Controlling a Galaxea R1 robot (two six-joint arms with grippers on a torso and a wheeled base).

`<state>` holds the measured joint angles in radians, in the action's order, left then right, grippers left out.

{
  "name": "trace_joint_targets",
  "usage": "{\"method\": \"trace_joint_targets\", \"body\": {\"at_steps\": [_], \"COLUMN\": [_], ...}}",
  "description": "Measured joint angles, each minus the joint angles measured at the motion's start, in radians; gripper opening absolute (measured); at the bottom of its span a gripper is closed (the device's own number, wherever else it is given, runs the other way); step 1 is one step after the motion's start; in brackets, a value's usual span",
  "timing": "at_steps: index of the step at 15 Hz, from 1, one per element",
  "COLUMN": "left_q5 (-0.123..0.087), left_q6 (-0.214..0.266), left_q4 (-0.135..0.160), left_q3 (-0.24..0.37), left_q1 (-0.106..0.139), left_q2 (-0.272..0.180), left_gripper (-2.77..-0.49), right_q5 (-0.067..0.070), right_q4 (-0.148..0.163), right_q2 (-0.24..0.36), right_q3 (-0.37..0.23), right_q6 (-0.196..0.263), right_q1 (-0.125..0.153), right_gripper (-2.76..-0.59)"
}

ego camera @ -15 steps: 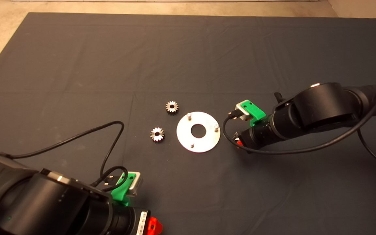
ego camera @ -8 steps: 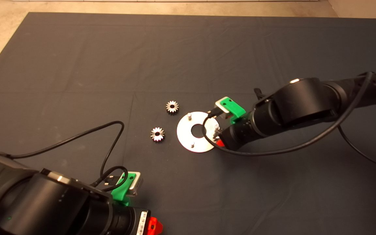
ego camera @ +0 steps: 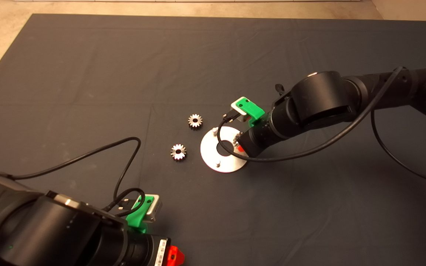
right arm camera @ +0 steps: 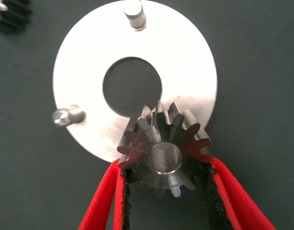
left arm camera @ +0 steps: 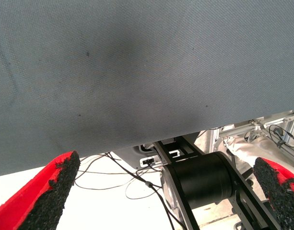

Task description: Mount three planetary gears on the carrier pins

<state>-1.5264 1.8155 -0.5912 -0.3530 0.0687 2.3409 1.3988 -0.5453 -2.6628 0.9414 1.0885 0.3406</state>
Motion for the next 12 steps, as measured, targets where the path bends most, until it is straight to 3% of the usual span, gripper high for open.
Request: {"method": "trace_joint_targets", "body": {"at_steps": [2, 7, 10, 12], "left_q5": [0.000, 0.000, 0.000, 0.000], "left_q6": [0.000, 0.000, 0.000, 0.000], "left_q4": [0.000, 0.000, 0.000, 0.000], "left_q3": [0.000, 0.000, 0.000, 0.000], "left_q1": [0.000, 0.000, 0.000, 0.000], "left_q2": [0.000, 0.000, 0.000, 0.000], "left_gripper": [-0.64, -0.64, -0.64, -0.64], "right_q5": [0.015, 0.021, 0.051, 0.054], "right_q4": [0.003, 0.042, 0.072, 0.086], "right_q2": [0.000, -0.003, -0.032, -0.057], "right_q3": [0.013, 0.039, 0.053, 0.075], "right_q6": [-0.003, -0.031, -0.052, -0.070], "right_q1": [0.000, 0.000, 0.001, 0.003], "right_gripper": [-2.53, -2.53, -2.54, -2.54]}}
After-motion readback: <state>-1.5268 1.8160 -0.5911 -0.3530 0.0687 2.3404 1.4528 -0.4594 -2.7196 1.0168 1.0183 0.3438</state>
